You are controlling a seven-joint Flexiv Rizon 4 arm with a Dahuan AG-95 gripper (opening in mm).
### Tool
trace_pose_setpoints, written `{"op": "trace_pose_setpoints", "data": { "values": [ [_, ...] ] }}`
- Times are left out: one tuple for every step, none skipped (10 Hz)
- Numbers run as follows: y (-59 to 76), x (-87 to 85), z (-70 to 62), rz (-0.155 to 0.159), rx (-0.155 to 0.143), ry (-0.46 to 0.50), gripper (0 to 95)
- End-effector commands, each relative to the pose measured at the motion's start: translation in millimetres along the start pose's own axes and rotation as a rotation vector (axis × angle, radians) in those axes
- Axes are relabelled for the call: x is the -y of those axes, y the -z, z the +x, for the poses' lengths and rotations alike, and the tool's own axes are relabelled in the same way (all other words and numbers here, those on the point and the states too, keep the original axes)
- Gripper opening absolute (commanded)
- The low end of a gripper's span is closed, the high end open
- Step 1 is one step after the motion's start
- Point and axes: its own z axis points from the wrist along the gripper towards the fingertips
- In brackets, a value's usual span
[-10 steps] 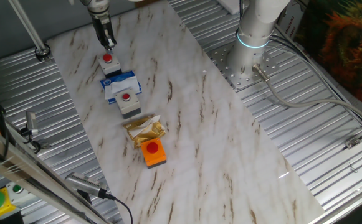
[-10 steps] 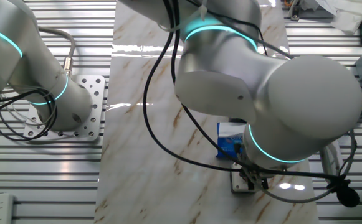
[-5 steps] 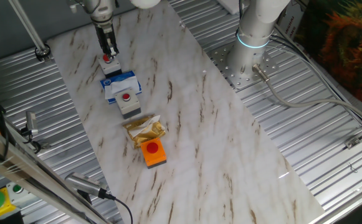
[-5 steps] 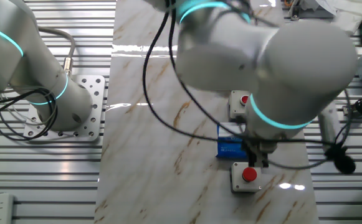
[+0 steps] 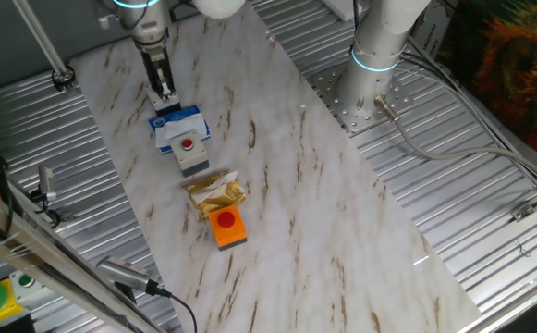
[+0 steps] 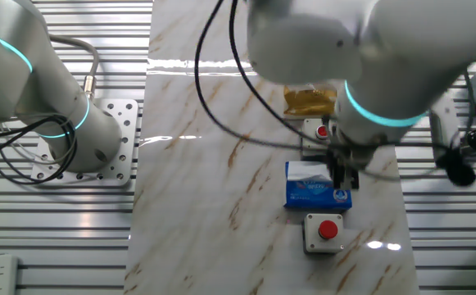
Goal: Press three buttons from left to right in sequence
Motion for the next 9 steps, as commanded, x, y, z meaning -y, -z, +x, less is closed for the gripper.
{"op": "trace_pose_setpoints", "data": {
  "values": [
    [-10.4,-15.2,3.4,-0.003,0.024,-0.009,0.0],
    [-17.2,-18.1,5.8,0.001,0.03,-0.007,0.0],
    [-25.6,-20.5,8.6,-0.003,0.04,-0.013,0.0],
    [-32.2,-21.8,10.6,-0.002,0.041,-0.008,0.0],
    [-38.4,-22.9,12.5,-0.002,0.037,-0.008,0.0],
    [-38.6,-22.9,12.5,-0.002,0.035,-0.004,0.0],
    [-38.6,-22.9,12.5,-0.003,0.036,0.0,0.0],
    [-38.6,-22.9,12.5,-0.003,0.042,-0.003,0.0],
    [-38.5,-22.9,12.5,-0.006,0.048,-0.007,0.0]
  ]
}}
